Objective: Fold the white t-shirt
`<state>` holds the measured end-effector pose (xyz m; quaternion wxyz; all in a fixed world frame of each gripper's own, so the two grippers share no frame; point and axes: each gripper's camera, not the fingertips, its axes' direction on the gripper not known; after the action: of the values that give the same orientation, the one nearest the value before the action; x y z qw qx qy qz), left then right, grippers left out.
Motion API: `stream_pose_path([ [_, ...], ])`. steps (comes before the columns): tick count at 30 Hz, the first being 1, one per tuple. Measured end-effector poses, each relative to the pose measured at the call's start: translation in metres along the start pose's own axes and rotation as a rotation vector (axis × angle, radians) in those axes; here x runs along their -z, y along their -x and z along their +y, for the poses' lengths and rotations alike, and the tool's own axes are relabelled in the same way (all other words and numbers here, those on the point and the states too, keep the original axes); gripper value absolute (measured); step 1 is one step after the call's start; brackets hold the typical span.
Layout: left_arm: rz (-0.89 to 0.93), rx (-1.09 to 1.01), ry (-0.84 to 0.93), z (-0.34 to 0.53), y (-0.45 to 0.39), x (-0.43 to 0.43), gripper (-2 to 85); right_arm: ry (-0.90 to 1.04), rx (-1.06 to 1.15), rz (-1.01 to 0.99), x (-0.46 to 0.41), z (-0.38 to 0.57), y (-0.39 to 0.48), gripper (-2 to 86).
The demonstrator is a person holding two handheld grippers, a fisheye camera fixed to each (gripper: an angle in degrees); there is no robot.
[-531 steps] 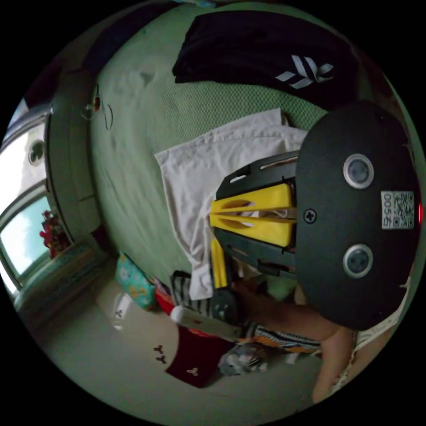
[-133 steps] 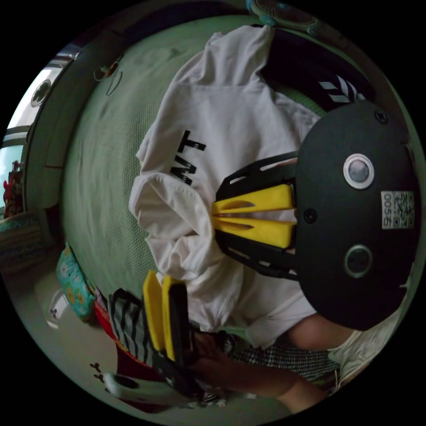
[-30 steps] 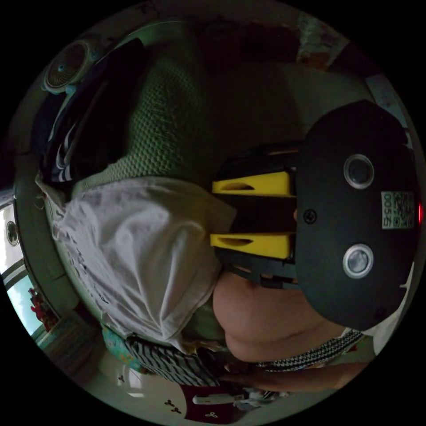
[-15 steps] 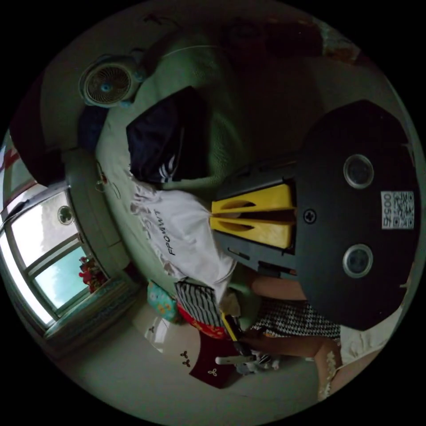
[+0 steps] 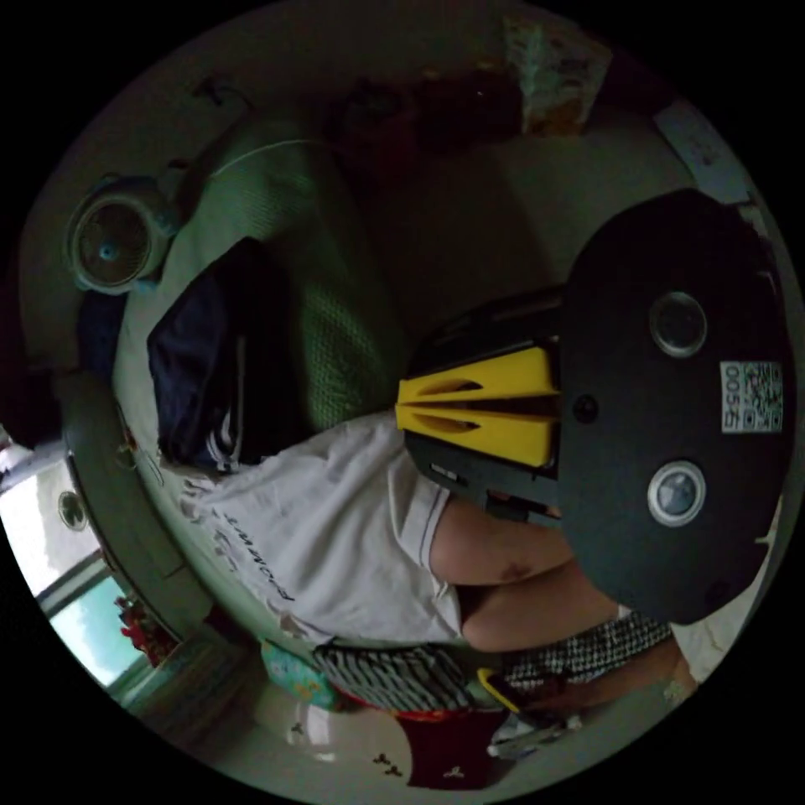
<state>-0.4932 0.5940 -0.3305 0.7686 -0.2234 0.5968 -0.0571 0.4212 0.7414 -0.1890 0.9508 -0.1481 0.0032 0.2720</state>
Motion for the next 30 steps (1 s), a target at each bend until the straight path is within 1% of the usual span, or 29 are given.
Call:
stream_pose_path([
  [2, 0.025, 0.016, 0.031, -0.009, 0.004, -0.008, 5.4, -0.022, 0.028, 0.024, 0.004, -0.001, 0.017, -1.0],
  [7, 0.070, 0.027, 0.035, -0.027, 0.004, -0.024, 5.4, -0.026, 0.215, -0.144, 0.003, 0.002, 0.088, -1.0],
  [10, 0.070, 0.009, 0.021, -0.037, -0.001, -0.026, 3.6, -0.015, 0.274, -0.099, -0.009, 0.005, 0.125, -1.0],
  [14, 0.015, 0.020, 0.008, -0.064, -0.003, -0.024, 0.2, 0.002, 0.267, -0.075, -0.028, 0.003, 0.160, -1.0],
  [17, 0.048, 0.024, -0.018, -0.093, -0.003, -0.020, -0.3, 0.004, 0.230, -0.090, -0.041, -0.004, 0.190, -1.0],
  [20, 0.072, 0.017, -0.089, -0.128, -0.003, -0.009, -0.4, -0.010, 0.229, -0.104, -0.049, -0.014, 0.224, -1.0],
  [22, 0.036, 0.033, -0.138, -0.152, 0.001, 0.000, -0.4, -0.044, 0.236, -0.126, -0.051, -0.026, 0.252, -1.0],
  [24, -0.050, 0.117, -0.235, -0.184, 0.019, 0.013, -0.4, -0.060, 0.260, -0.156, -0.053, -0.042, 0.276, -1.0],
  [26, -0.103, 0.212, -0.282, -0.209, 0.043, 0.021, -0.4, -0.080, 0.301, -0.163, -0.054, -0.061, 0.303, -1.0],
  [30, -0.118, 0.387, -0.318, -0.265, 0.108, 0.021, -0.1, -0.133, 0.380, -0.142, -0.066, -0.116, 0.375, -0.9],
])
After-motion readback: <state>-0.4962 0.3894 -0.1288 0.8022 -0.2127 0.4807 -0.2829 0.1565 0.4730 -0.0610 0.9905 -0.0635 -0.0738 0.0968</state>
